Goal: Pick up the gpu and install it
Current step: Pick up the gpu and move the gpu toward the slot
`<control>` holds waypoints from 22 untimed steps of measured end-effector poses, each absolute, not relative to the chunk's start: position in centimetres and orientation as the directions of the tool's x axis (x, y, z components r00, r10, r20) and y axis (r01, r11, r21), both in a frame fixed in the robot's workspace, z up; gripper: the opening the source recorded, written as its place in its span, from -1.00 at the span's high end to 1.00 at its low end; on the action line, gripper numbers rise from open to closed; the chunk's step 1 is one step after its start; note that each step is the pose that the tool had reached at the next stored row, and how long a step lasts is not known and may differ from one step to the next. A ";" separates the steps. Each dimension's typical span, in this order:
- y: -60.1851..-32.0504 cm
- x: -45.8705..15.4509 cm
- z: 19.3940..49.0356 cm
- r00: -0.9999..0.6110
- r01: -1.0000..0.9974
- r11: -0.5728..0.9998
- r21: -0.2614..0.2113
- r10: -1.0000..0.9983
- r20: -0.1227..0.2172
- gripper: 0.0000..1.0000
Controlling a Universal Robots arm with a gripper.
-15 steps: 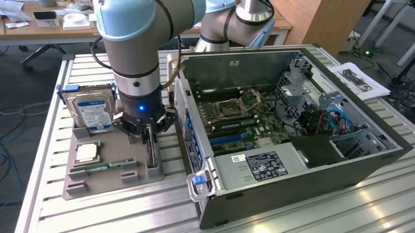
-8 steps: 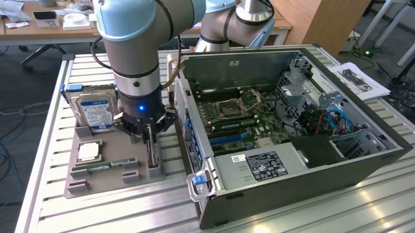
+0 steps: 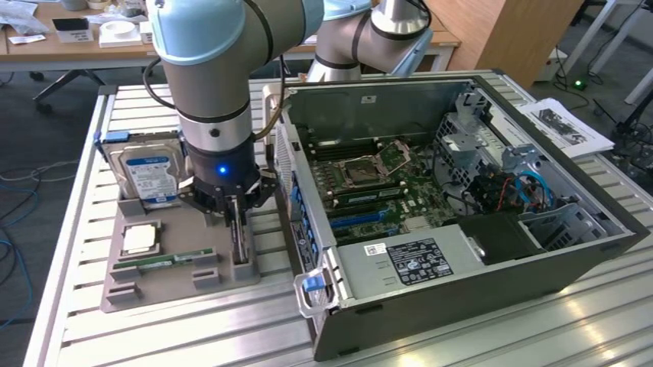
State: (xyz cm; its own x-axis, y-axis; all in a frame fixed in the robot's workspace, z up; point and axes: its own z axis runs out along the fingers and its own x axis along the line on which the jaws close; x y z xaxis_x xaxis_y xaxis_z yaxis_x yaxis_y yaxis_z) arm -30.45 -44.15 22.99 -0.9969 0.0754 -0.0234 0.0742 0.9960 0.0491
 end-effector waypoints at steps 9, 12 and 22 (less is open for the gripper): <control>-44.2 -30.4 23.0 -0.997 0.074 0.996 0.049 0.075 -0.024 0.46; -44.2 -30.5 23.6 -0.997 0.074 0.996 0.049 0.075 -0.023 0.46; -44.2 -30.4 27.6 -0.997 0.074 0.996 0.050 0.075 -0.023 0.46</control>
